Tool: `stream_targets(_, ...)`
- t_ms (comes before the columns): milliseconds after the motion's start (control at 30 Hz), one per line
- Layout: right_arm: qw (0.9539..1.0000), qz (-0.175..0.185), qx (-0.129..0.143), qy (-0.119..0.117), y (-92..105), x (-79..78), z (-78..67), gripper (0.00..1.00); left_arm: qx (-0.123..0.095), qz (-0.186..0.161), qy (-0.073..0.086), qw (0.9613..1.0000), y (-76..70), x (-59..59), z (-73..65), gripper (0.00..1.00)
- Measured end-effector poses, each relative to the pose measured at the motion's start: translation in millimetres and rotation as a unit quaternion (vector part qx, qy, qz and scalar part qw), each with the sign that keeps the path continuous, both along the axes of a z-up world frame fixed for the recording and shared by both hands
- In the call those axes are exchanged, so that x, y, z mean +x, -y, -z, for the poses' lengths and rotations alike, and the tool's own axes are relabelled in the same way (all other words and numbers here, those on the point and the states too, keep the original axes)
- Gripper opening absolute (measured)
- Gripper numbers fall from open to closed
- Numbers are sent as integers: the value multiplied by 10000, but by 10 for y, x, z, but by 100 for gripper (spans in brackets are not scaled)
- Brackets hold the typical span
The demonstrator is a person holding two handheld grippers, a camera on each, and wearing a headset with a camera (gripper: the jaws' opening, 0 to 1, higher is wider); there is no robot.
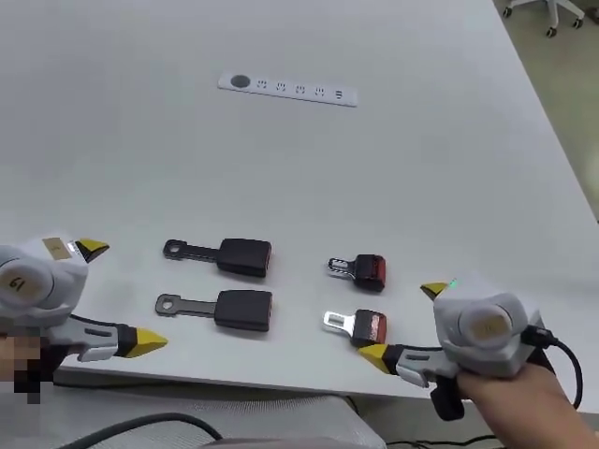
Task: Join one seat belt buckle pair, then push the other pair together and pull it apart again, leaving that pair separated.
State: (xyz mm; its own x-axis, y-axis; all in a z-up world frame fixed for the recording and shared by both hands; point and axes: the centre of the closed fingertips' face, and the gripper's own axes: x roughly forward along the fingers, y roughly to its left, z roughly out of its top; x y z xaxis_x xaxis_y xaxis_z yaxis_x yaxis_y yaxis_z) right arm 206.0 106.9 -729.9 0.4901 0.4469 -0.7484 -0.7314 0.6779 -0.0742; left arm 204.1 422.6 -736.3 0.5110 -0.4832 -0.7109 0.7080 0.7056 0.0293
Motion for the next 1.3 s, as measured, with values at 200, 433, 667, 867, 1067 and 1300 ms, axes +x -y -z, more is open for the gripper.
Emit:
stream_targets(200, 10000, -27, -12, -3, -7, 10, -6, 76, 38, 82, -61, 9999, 52, -49, 8, 97)
stream_targets(433, 9999, -123, -52, -16, -30, 14, 11, 74, 17, 182, -167, 9997, 79, -90, 38, 93)
stream_targets(667, 9997, -236, 17, -105, -80, -4, 26, 66, -453, 258, -286, 9982, 270, -129, -5, 85)
stream_targets(867, 9990, -387, 44, -205, -161, -19, 58, 60, -331, 534, -344, 9974, 414, -99, 56, 81)
stream_targets(1067, 9980, -546, 56, -314, -207, -36, 99, 52, -177, 1014, -482, 9935, 588, -89, 65, 68)
stream_targets(1300, 9963, -765, -61, -379, -214, -39, 177, 49, 70, 1561, -413, 9869, 780, 0, 112, 64)
